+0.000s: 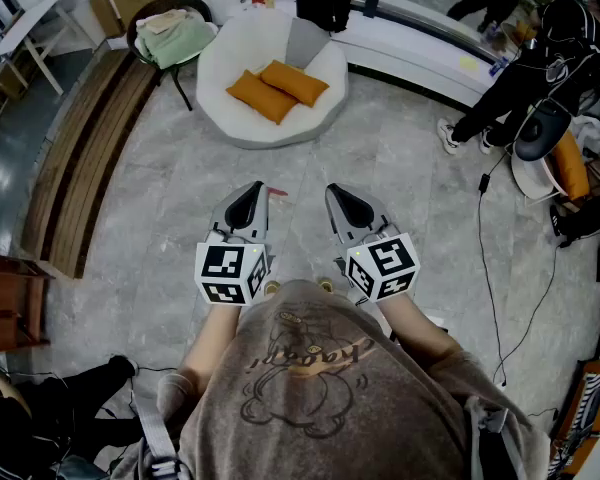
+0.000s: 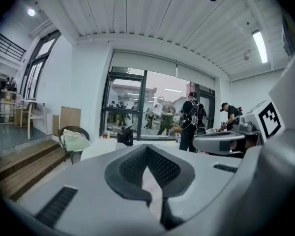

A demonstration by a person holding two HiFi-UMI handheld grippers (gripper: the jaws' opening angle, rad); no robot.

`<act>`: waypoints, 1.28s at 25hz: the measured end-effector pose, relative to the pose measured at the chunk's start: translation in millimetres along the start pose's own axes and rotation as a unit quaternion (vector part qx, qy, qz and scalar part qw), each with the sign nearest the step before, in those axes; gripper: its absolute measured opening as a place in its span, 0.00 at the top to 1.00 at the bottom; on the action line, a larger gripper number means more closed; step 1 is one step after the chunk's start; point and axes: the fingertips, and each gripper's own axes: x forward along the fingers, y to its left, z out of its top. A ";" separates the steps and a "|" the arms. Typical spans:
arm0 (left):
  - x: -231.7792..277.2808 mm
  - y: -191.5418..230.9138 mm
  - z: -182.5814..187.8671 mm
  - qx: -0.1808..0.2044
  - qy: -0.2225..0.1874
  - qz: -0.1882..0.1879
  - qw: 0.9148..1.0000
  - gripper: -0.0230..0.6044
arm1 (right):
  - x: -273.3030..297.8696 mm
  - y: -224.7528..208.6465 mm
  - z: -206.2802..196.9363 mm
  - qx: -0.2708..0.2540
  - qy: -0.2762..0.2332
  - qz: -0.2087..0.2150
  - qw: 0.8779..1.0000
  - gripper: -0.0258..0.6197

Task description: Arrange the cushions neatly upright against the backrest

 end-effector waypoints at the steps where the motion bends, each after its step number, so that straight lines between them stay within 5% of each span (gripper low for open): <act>1: 0.8 2.1 0.3 -0.001 0.000 -0.001 1.000 0.96 | 2.8 1.0 0.4 -0.001 0.001 0.001 1.000 0.93; 17: 1.6 46.4 -5.4 0.011 0.008 -0.043 0.999 0.96 | 33.0 27.3 2.0 0.006 -0.017 -0.019 1.000 0.93; 32: 68.7 88.4 -6.7 0.013 0.024 -0.050 0.998 0.96 | 100.0 -16.1 -3.2 0.027 -0.006 -0.029 0.999 0.93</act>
